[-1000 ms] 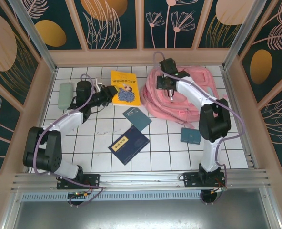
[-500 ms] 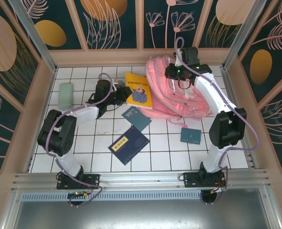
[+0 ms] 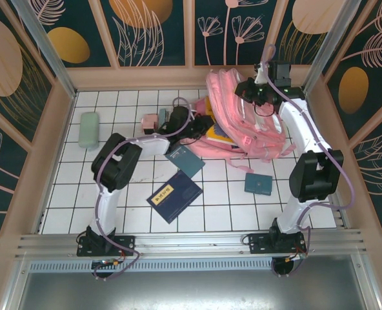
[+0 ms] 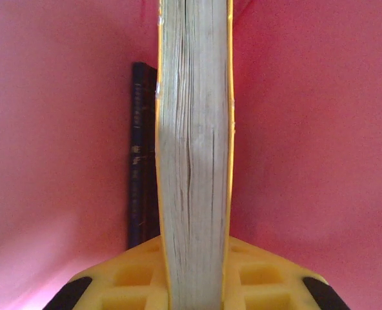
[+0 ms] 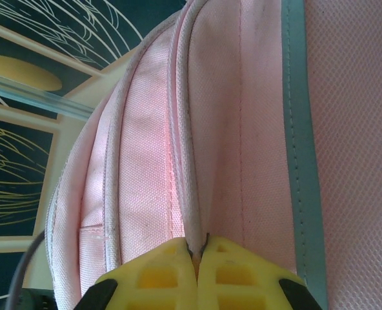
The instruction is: Pack the student bag
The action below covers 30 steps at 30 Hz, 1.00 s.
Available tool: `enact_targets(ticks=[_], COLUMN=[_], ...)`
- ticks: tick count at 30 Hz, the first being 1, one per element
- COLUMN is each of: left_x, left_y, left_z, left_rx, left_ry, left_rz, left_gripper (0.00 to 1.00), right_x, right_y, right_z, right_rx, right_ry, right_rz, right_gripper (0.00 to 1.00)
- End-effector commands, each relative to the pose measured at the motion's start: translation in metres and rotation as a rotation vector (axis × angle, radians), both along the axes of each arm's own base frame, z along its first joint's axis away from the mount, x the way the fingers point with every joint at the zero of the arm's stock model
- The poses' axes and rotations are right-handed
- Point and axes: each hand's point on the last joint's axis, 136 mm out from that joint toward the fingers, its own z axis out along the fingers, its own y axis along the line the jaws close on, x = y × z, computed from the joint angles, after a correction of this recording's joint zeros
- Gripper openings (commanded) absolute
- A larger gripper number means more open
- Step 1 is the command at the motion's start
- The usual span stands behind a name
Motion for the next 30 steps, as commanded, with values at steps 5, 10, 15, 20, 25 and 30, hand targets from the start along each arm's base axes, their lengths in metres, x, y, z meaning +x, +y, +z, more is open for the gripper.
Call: enact_targets(ticks=[5,10,15,20,25,30], left_x=[0.024,0.015,0.004,0.003,0.002,-0.001], left_y=[-0.058,-0.098,-0.113,-0.105,-0.096,-0.084], left_z=[0.026,0.007,-0.015,-0.006,0.022,0.047], left_rx=[-0.032,0.041,0.138,0.202,0.239,0.274], left_ry=[-0.083,-0.082,-0.067,-0.103,-0.172,-0.223], left_rz=[-0.005,-0.067,-0.099,-0.09,-0.082,-0.064], left_gripper=[0.0,0.0,0.14,0.44,0.61,0.73], right_x=[-0.013,-0.013,-0.013,-0.012,-0.01,-0.008], right_y=[0.011,0.01,0.008,0.003,0.0,-0.003], right_z=[0.073,0.072,0.071,0.067,0.063,0.053], right_rx=[0.104,0.097,0.085,0.075,0.068,0.055], right_ry=[-0.195,-0.194,-0.194,-0.185,-0.177,-0.16], right_rz=[0.06,0.057,0.053,0.04,0.031,0.023], right_gripper=[0.0,0.0,0.0,0.0,0.0,0.0])
